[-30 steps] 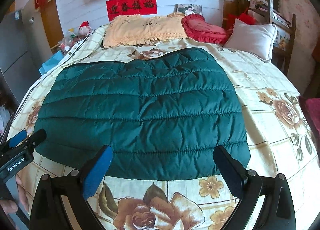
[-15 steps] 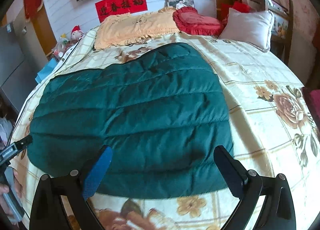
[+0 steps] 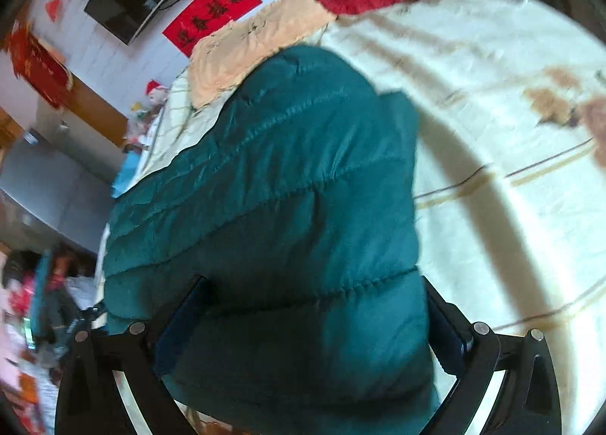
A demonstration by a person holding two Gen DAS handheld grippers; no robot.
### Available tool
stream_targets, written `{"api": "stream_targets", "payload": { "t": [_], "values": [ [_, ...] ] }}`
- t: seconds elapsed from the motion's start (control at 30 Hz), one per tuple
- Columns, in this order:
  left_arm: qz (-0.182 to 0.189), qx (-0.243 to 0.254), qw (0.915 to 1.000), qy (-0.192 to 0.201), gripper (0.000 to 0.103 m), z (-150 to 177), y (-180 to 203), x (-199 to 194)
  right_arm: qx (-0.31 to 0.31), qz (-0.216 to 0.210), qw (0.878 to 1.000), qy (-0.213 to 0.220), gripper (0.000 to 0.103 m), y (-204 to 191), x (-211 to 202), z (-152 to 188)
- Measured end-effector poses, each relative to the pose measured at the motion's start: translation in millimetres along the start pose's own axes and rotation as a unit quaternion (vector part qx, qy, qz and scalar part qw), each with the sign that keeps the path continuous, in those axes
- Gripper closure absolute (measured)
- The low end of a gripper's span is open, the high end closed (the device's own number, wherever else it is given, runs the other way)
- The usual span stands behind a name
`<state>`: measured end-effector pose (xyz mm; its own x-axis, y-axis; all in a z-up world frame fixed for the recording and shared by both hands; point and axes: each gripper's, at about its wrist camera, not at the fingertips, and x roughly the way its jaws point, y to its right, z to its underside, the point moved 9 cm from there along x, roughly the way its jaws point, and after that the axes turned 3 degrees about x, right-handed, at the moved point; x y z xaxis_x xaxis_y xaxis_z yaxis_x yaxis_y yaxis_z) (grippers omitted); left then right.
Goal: Fold large clothes
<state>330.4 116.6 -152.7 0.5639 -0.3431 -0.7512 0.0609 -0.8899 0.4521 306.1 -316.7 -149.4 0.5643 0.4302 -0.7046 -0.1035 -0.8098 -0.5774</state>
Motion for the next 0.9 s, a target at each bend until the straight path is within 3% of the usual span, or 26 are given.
{"api": "stream_targets", "payload": {
  "t": [0.27,0.3,0.5,0.67,0.73,0.9],
  "values": [
    [0.049,0.000,0.9986,-0.022,0.000,0.0,20.2,20.3,0.008,-0.040,0.999,-0.019,0.000,-3.7,20.2,-3.2],
    [0.055,-0.003,0.9984,-0.007,0.000,-2.1,21.8,20.5,0.007,-0.041,0.999,-0.021,0.000,-3.9,21.1,-4.9],
    [0.049,0.000,0.9987,-0.009,0.001,1.2,26.4,20.1,-0.014,-0.026,0.999,-0.026,0.003,-14.8,27.9,-3.4],
    [0.045,0.033,0.9984,0.005,0.027,4.5,36.7,-1.6,-0.046,-0.019,0.999,-0.005,0.038,-29.7,12.2,-0.9],
    [0.044,0.041,0.9981,0.011,0.041,2.8,39.8,-9.9,-0.045,-0.026,0.999,0.001,0.047,-34.1,2.2,0.1],
    [0.069,0.050,0.9961,0.022,0.051,10.8,49.9,-50.0,-0.066,-0.052,0.996,0.011,0.054,-56.6,-35.1,15.1]
  ]
}}
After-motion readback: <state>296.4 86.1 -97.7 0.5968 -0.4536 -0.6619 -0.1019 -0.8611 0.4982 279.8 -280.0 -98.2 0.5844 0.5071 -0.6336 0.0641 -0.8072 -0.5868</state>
